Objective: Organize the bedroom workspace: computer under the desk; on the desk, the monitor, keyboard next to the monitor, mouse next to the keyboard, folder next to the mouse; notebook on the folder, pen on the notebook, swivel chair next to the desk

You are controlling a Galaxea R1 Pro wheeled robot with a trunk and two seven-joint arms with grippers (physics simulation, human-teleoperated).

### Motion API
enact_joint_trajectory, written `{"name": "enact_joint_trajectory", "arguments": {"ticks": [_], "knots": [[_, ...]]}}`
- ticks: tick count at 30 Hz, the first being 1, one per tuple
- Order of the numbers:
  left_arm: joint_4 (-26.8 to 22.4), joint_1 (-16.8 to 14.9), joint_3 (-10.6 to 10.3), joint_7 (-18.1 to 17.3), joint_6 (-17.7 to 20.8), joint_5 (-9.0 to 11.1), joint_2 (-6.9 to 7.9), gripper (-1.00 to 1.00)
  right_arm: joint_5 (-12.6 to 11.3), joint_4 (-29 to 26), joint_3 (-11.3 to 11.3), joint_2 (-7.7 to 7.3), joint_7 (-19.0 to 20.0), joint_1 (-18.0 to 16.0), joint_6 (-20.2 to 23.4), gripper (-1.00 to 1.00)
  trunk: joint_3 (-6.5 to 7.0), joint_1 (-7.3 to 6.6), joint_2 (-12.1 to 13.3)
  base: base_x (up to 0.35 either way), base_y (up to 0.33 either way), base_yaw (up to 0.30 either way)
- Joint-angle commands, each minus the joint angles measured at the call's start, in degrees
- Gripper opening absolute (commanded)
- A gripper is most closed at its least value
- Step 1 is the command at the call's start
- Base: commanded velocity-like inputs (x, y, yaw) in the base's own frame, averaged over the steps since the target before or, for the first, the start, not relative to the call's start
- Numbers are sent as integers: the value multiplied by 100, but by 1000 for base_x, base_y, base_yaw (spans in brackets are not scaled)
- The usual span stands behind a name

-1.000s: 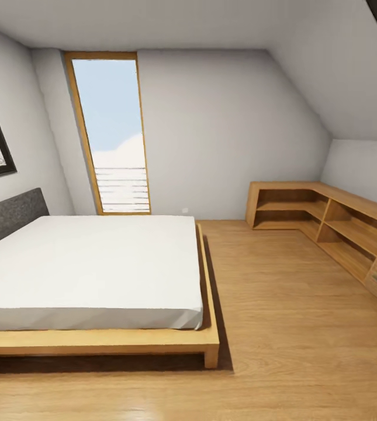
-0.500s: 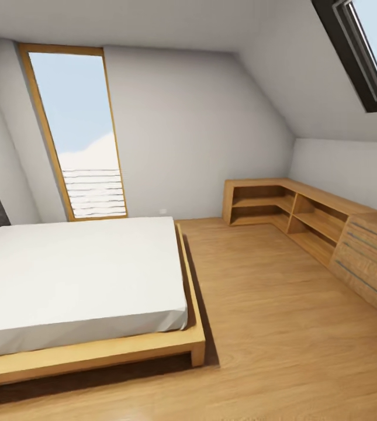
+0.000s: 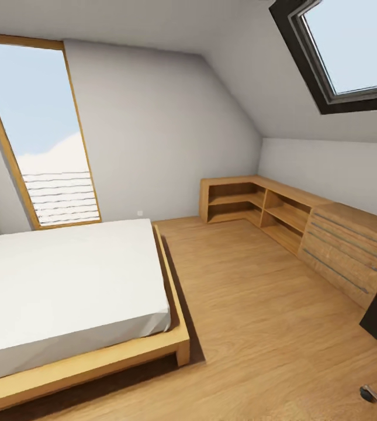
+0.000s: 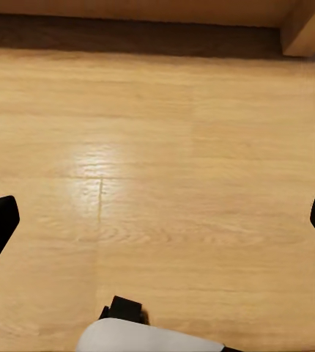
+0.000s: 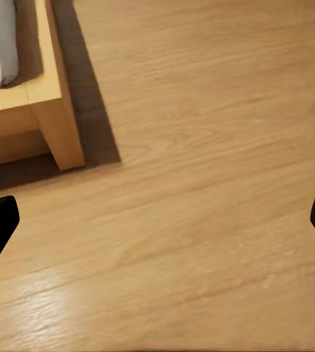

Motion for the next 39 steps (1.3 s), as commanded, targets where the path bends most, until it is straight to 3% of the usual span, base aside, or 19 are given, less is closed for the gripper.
{"name": "enact_joint_trajectory", "arguments": {"ticks": [1, 39], "knots": [[-1, -1, 26, -2, -13, -6, -4, 100, -4, 5, 2, 2, -3, -5, -16, 100, -7, 0, -4, 0, 3, -300], [-1, -3, 26, -4, -13, -6, -4, 100, 8, 12, 2, -4, -1, -5, -13, 100, -7, 0, -4, 0, 0, -300]]}}
